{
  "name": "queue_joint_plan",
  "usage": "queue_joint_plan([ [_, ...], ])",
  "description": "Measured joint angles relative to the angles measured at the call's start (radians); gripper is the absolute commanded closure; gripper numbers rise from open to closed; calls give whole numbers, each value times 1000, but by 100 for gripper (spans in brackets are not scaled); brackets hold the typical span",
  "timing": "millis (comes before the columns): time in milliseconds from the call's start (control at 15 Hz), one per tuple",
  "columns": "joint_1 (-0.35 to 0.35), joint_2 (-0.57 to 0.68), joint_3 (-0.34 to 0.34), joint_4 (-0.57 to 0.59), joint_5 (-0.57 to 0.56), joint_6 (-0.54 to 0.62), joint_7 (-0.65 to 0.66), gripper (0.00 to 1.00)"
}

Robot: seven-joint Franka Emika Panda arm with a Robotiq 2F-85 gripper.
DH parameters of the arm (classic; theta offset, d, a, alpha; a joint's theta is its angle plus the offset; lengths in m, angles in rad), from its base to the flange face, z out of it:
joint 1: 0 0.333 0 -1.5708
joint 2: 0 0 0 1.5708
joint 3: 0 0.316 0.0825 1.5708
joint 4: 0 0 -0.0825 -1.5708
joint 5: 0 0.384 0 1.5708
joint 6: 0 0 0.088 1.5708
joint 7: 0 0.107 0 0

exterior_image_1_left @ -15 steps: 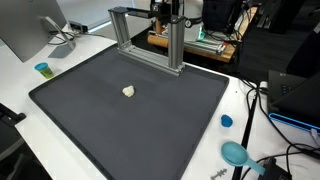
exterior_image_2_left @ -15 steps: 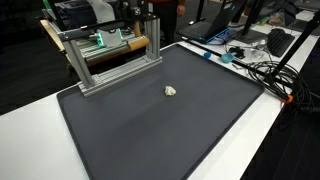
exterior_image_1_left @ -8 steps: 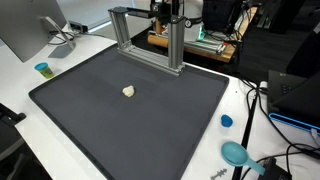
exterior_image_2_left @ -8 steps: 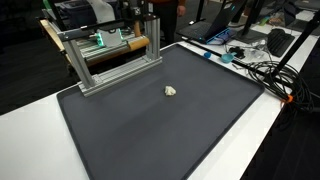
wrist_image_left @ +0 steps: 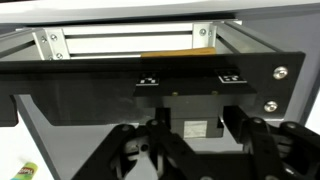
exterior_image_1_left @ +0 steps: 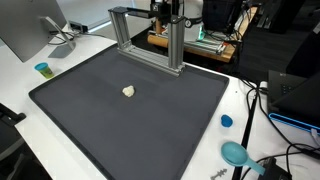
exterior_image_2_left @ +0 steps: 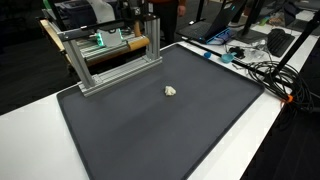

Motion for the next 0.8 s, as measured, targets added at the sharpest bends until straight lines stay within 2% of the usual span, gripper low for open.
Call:
queue_joint_plan([
  [67,0,0,-5,1,5,0,0,68],
  [467,4,0,-26,2,16,-1,-25,69],
  [533,5,0,-28,3,16,-2,-37,19],
  [600,7,0,-29,4,16,-5,-47,34],
  [667,9,1,-31,5,17,-8,-59,61],
  [800,18,3,-34,6,19,-12,-84,61],
])
